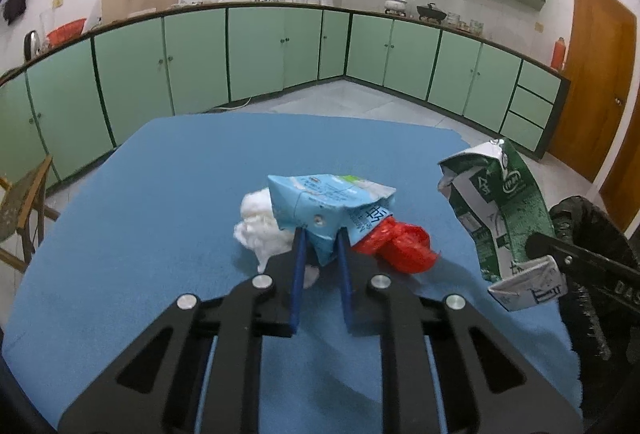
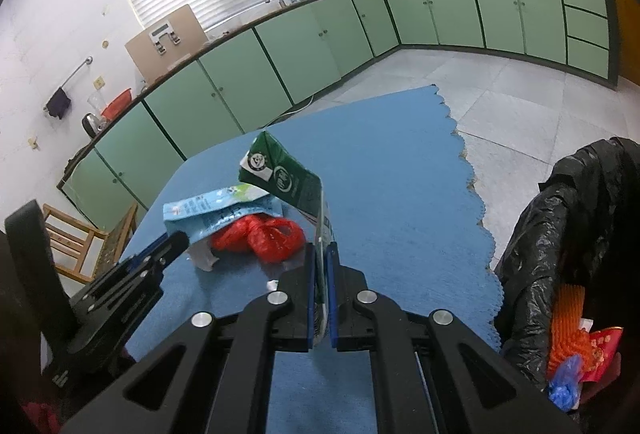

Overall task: Collect trash
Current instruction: 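Lift the green carton with the right tool while the left grasps the light-blue milk carton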

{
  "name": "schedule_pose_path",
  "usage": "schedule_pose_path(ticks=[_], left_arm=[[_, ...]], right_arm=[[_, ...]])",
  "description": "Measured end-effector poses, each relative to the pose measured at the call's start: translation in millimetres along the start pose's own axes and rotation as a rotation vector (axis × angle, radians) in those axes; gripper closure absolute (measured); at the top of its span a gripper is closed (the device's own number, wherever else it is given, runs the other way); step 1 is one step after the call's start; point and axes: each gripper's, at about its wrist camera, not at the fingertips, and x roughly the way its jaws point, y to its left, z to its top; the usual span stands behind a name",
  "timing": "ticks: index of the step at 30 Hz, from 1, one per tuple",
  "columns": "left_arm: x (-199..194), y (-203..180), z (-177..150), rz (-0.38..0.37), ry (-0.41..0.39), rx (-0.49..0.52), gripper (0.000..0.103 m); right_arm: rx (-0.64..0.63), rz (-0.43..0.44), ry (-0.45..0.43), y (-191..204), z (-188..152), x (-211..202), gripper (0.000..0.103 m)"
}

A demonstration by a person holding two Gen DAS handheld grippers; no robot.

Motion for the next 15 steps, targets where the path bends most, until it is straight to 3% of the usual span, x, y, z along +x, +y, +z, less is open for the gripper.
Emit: schedule_pose_path(ticks=[8,12,13,15], left_arm=[[-28.3,-7.2,-22.6,-0.010,0.010,-0.009,0.089],[-31.7,-8.8,-37.3,-0.039,0.068,-0.029,0.088],[-31.5,-9.6,-40.9,-0.047,0.083,-0.027,0.085],[-30.7,-8.3,-46.6,-0.046,0.097,-0.018,0.061]], right_arm=[[0.024,0.011,-0.010,-3.3,1.3,-8.8,0.098],[0.025,0.016,-0.011,-3.1,-0.1,-14.3,0.098],[0.025,0.013,-0.010,-3.0,-1.2,-15.2,0.098],[0.029,0.010,-0.007,-3.6,-3.1,-16.1,0.098]])
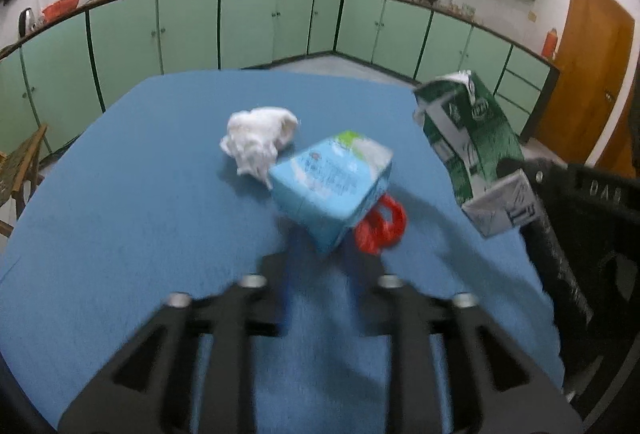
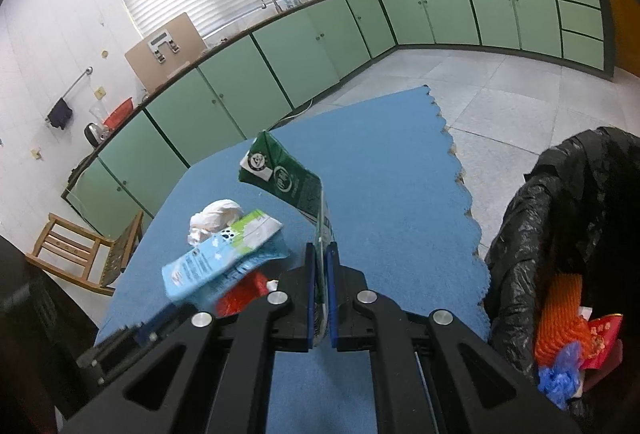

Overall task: Collect trash
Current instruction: 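Lift the green carton with the right tool while the left grasps the light-blue milk carton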

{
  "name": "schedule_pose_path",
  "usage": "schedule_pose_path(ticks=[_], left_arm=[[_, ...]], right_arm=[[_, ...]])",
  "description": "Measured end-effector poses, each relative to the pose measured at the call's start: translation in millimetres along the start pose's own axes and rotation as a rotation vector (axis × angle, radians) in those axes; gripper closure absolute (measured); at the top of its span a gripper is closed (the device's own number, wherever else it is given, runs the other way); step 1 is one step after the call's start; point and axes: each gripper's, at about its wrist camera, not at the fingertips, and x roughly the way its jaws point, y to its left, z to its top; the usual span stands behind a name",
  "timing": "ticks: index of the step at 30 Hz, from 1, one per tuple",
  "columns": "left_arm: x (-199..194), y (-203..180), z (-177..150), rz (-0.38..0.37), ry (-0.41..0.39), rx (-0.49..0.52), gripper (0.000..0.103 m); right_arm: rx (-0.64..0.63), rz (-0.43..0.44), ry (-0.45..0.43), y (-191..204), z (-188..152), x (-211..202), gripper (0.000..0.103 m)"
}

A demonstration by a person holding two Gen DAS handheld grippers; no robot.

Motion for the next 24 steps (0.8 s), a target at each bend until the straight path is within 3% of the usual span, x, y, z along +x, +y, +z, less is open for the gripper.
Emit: schedule_pose_path(ticks=[1,2,12,19,22,24], left_arm=[[0.2,0.0,-1.9,-0.001,0.002,0.006,0.040],[0.4,0.7,-3.2,0.009,-0.003,0.011,0.032],[19.7,6.2,22.1,0.000,-0.040,0.088,0.016],[39.2,5.3,35.0,-0.053,-0.016,0.120,0.015],[42.2,4.9,35.0,-0.064,-0.001,0.126,0.033],[41.8,2.8,34.9,-0.069,-0.004,0.136,0.051]], right_arm=[[0.002,-0.001,0.002,-0.8,-0.7,0.2,0.098],[0.004,-0.004,0.007,-1.3,-2.2,0.7,0.098],[0.010,-0.009,0.020,-4.2,-4.6,6.5,0.098],[0.016,-0.015,0.032,-9.1,-5.6,12.1,0.098],[0.018,-0.017,0.037,-10.5,-6.5,13.3,0.098],[0.021,-0.019,0.041,-10.5,-6.7,14.3,0.098]])
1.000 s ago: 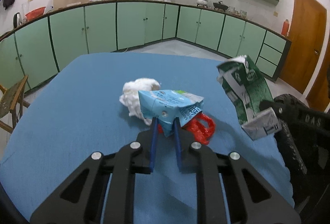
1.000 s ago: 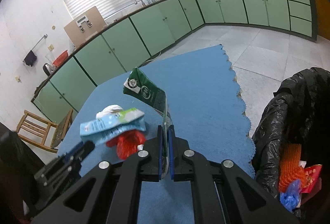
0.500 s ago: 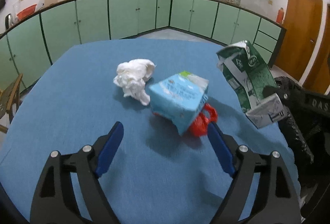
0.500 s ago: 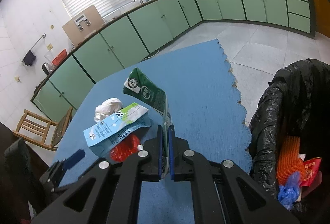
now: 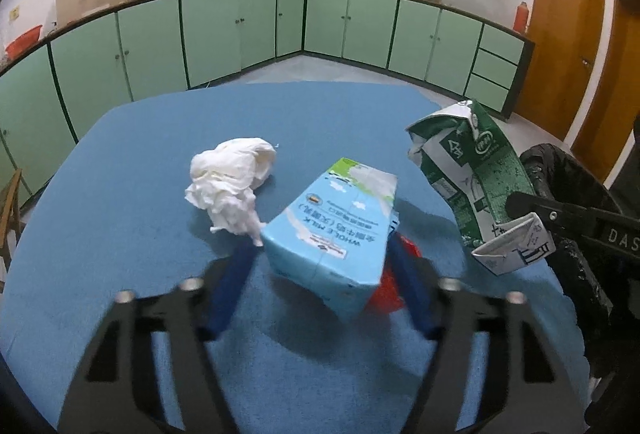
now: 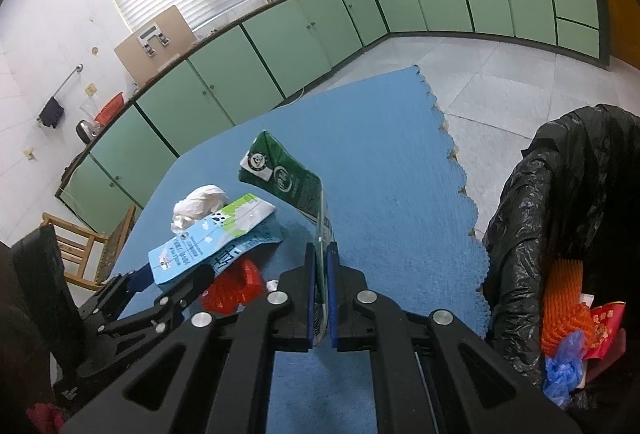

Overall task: Collect trash
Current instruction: 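Lift the green carton with the right tool while the left grasps the light-blue milk carton, then carry both cartons toward the black bin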

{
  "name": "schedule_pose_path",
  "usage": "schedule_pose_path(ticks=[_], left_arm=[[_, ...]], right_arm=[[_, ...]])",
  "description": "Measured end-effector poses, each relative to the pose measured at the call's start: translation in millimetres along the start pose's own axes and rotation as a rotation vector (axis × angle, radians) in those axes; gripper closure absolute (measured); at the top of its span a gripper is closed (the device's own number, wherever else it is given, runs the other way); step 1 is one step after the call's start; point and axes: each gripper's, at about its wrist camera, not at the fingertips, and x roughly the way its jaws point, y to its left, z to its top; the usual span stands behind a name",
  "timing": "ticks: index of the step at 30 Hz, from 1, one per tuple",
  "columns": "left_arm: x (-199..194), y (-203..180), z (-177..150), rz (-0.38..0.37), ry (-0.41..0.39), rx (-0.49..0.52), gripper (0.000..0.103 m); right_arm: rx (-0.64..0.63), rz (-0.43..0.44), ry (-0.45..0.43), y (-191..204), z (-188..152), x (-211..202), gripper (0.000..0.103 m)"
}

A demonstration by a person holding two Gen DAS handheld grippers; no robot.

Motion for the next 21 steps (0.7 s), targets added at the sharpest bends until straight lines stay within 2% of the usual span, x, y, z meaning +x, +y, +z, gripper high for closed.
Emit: schedule_pose_path(ticks=[3,11,21], left_arm=[[-4.7,-5.0,-1.0,-0.005,-0.020,0.010,0.060],[-27.6,-9.7,-1.2,0.018,-0.091,-0.017,0.060],[-48.6,-16.6,16.5,0.054,-0.139,-0.018,0.060]], right_arm=[[0.002,0.000,0.000,0.7,0.3,0.0,0.098],[-0.008,0.013,-0.022,4.5,4.3,-9.3,0.098],[-0.021,0.026,-0.067,11.9,14.9,-31.3,0.098]])
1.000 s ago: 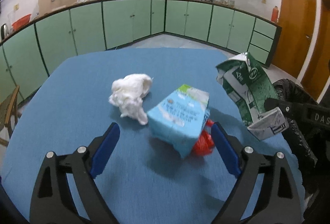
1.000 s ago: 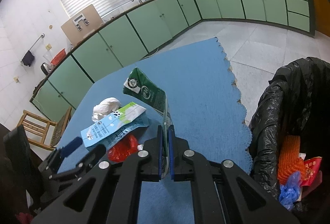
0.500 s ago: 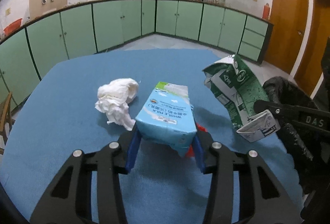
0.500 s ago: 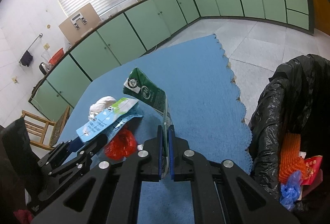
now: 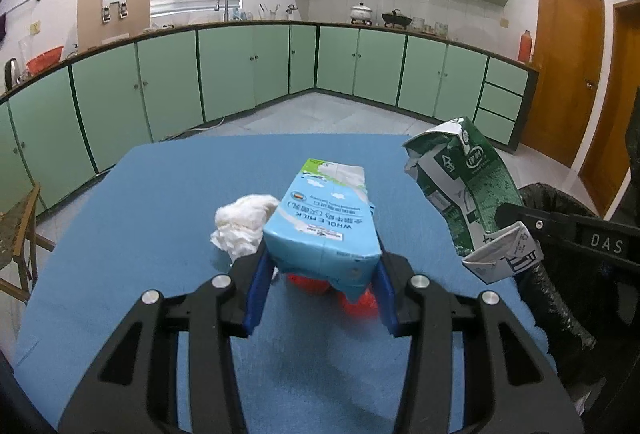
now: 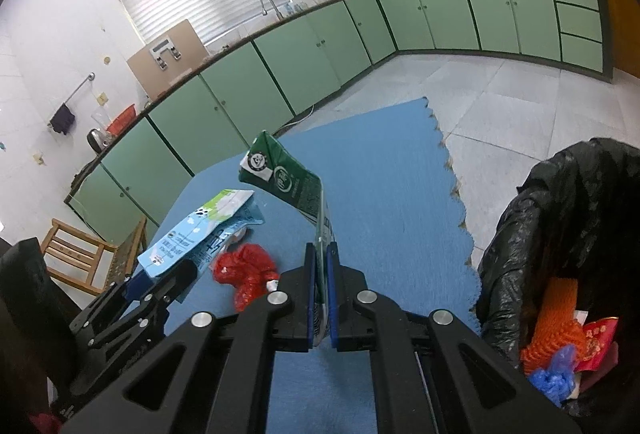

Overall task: Collect trash
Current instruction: 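Carry both cartons toward the black bin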

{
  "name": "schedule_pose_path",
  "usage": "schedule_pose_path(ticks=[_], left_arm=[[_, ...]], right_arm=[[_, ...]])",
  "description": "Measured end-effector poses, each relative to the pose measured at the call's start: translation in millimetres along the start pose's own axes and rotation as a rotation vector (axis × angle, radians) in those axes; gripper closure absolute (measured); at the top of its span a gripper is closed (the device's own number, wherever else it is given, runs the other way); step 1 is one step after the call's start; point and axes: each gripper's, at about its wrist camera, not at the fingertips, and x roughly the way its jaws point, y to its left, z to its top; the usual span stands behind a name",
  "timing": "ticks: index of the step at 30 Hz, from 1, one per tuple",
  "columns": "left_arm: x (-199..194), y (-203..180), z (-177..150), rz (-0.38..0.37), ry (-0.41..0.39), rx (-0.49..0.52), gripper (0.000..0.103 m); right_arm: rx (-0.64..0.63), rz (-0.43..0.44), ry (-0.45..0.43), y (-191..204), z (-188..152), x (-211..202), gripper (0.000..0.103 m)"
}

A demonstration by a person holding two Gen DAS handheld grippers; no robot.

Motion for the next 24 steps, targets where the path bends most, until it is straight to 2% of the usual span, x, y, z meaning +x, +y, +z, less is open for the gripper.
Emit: schedule_pose_path(ticks=[10,24], left_arm=[[-18.6,-28.1,11.7,-0.017,-0.036,0.009,0.060],[-35.7,-108.6,12.0,-0.117,-0.060,0.059,0.060]], right_arm=[[-0.034,-0.043,-0.039,1.1,6.9,-37.9,0.098],[-0.027,-0.185,-0.101,-43.7,1.1,-111.6,0.098]])
